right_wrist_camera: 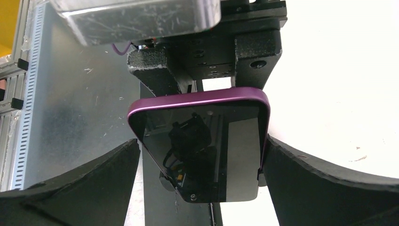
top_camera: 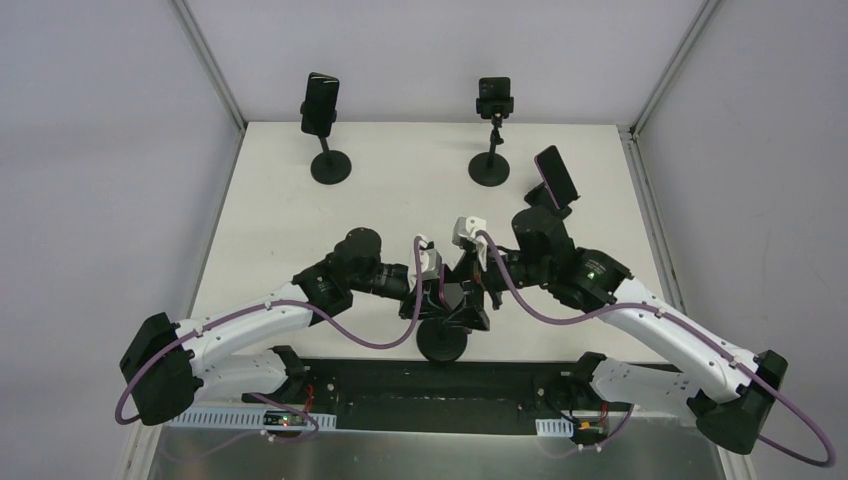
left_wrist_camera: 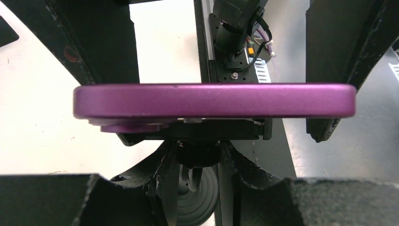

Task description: Remove the phone from the phone stand

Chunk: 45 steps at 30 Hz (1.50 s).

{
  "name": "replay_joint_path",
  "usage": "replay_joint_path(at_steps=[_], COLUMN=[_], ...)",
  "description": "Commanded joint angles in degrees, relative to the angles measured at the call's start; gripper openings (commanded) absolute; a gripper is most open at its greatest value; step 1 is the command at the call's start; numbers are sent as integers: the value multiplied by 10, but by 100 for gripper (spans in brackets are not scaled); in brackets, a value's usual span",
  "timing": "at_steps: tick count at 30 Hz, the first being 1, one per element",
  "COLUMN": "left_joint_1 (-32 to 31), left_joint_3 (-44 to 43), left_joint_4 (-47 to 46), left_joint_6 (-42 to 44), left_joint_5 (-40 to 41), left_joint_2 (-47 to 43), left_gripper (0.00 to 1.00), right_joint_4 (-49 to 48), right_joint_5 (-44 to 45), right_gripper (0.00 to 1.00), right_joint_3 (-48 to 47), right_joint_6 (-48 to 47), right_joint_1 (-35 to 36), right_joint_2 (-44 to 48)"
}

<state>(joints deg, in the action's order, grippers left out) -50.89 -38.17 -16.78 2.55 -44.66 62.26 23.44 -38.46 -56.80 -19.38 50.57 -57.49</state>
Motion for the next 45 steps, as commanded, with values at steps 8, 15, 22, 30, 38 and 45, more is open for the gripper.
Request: replay_joint_path(at_steps=[8,15,22,30,38,45], left_joint_1=[14,14,13,30,59,84], left_joint_3=[-27,-24,-20,-14,-13,-12], left_joint_4=[-6,-3,-1,-1,-1,-1], left_joint_6=[22,23,24,0,-8,-11], left_joint_5=[18,16,29,75,108,133], left_joint_2=[4,4,8,19,42,62], left_gripper=[0,0,0,0,0,0], right_joint_4=[22,30,42,51,-2,-66], right_joint_5=[21,13,9,5,-59,-37], right_gripper=[99,95,47,0,0,0], right_joint_3=[-37,-48,-44,-26,13,57], right_joint_6=[-24,-35,-60,-90,-42,34], right_joint_1=[18,19,19,23,58,121], right_joint_2=[-28,-42,-31,-7,23,61])
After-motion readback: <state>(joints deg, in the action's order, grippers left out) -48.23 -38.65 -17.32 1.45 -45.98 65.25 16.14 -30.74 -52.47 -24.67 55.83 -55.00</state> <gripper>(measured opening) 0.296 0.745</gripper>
